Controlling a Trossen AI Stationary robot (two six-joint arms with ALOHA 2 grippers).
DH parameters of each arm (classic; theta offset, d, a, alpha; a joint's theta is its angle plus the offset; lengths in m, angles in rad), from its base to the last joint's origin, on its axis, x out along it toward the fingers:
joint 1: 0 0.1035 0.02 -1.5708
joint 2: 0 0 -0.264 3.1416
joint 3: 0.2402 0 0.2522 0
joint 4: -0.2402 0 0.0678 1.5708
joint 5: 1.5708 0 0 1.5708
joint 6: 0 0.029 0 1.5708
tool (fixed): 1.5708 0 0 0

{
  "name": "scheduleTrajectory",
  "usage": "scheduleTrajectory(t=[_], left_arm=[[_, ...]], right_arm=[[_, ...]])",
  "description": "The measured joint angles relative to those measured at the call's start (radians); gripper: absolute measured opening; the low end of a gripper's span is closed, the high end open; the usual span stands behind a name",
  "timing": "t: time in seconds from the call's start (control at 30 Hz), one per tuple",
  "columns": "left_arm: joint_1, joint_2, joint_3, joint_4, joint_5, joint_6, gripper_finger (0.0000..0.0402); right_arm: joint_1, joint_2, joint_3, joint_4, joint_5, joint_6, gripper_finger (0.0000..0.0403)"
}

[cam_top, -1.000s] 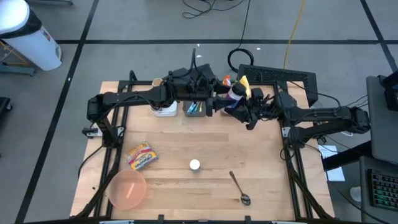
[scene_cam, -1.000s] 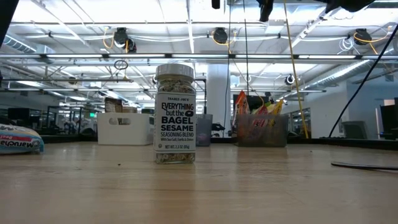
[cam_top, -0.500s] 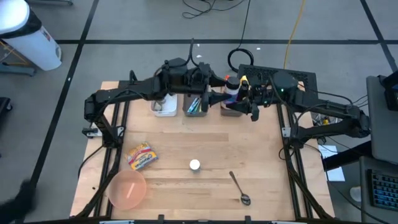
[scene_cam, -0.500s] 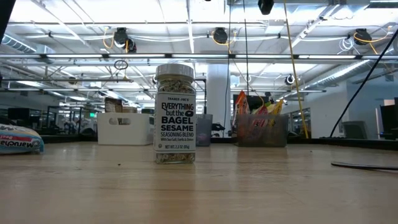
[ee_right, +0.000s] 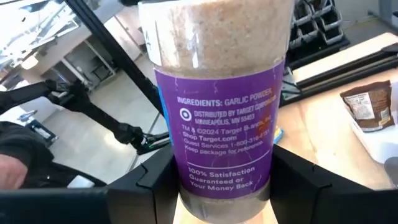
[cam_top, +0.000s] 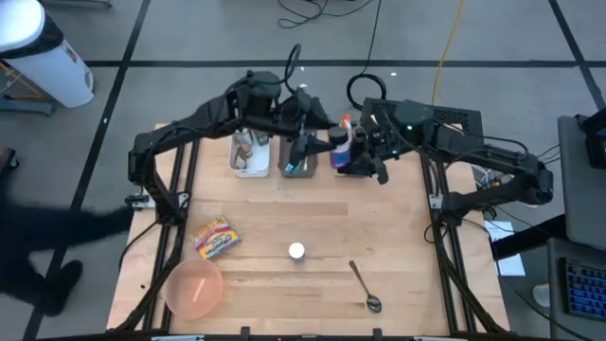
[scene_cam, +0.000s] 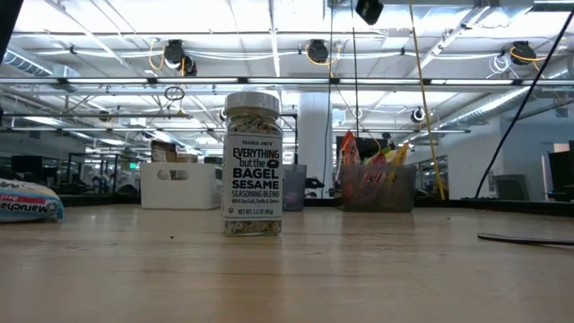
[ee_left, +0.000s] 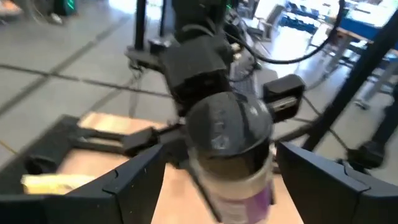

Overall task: Pick & Place Food Item
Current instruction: Put the black seasoning bottle into the white bin

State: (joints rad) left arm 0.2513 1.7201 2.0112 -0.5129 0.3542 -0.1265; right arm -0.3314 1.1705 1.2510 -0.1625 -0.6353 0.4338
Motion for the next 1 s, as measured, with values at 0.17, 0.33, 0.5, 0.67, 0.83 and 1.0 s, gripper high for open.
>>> scheduleTrajectory(t=[0.17,0.33,0.5,0.67,0.83,1.0], left_arm=[[0.009,0.001,0.009,-0.088,0.069,-0.037,0.0313],[0.019,0.001,0.009,-0.175,0.149,-0.087,0.0312],[0.042,0.001,0.009,-0.25,0.234,-0.146,0.0312],[0.056,0.001,0.009,-0.316,0.282,-0.171,0.0312],[0.056,0.007,0.009,-0.361,0.285,-0.164,0.0312],[0.048,0.028,0.009,-0.383,0.301,-0.164,0.0312]], right_arm=[[0.005,0.067,0.018,0.017,-0.046,-0.003,0.0185],[0.013,0.122,0.02,0.021,-0.08,-0.008,0.0185],[0.031,0.168,0.02,0.029,-0.103,-0.017,0.0185],[0.06,0.199,0.02,0.03,-0.103,-0.033,0.0185],[0.073,0.22,0.02,0.035,-0.119,-0.034,0.0185],[0.072,0.22,0.02,0.041,-0.127,-0.034,0.0185]])
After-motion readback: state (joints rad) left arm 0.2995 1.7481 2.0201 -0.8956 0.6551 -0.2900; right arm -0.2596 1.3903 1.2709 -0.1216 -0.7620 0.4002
